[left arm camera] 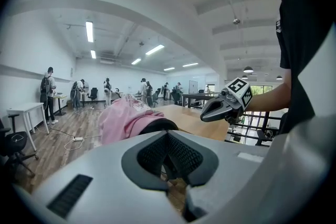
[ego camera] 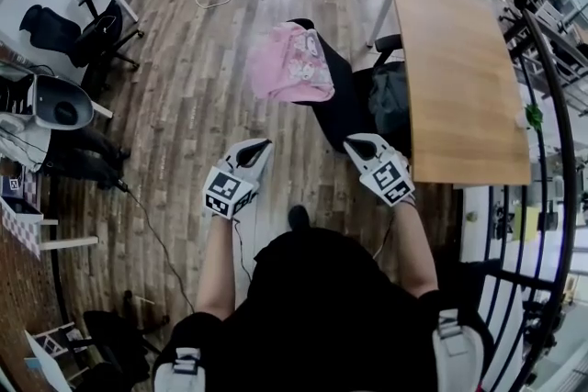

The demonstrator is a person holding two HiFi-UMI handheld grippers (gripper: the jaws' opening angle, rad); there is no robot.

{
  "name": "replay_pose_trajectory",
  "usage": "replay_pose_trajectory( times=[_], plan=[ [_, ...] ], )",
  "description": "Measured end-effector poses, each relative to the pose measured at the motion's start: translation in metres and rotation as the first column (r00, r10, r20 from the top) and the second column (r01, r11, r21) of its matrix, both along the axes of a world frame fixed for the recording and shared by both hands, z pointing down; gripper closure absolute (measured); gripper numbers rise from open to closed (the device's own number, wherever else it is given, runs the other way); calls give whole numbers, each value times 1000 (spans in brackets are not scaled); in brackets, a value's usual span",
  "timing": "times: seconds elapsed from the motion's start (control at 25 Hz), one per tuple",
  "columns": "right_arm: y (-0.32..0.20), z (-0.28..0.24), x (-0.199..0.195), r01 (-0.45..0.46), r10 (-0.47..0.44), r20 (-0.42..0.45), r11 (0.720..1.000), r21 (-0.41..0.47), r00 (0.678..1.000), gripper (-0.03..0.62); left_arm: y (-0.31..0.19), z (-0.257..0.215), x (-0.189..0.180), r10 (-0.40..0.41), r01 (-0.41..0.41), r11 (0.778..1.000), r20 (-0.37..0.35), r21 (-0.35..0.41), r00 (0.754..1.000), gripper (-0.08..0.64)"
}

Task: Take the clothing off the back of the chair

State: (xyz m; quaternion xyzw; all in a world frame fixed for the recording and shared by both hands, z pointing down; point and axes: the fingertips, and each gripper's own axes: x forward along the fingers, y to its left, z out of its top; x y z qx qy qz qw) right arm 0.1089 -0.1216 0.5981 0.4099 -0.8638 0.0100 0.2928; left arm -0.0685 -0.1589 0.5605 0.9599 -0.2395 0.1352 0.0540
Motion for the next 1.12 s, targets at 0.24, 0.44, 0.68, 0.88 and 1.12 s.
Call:
replay_pose_trajectory(
  times=[0.24,0.44,0.68,0.88,1.12],
  plan=[
    [-18,1,-1,-32,32,-3,999,2,999,594,-21,0,-4,15,-15,1000,0,1,1000,557],
    [-27,-1,3,-47,47,-3,999,8,999,594,-35,-1,-4,19,-19,1000,-5,16,1000,557],
    [-42,-8,5,-40,41,-23,999,29,999,594,-45,-2,-5,27,-28,999,26,31,999,557],
    [-62,-10,9,-38,39,-16,999,34,999,592,-63,1,-6,11,-12,999,45,38,999,557],
    [-99,-9,22,2,-2,-15,999,33,1000,592,-94,6,4,-23,22,999,42,24,999,557]
  ],
)
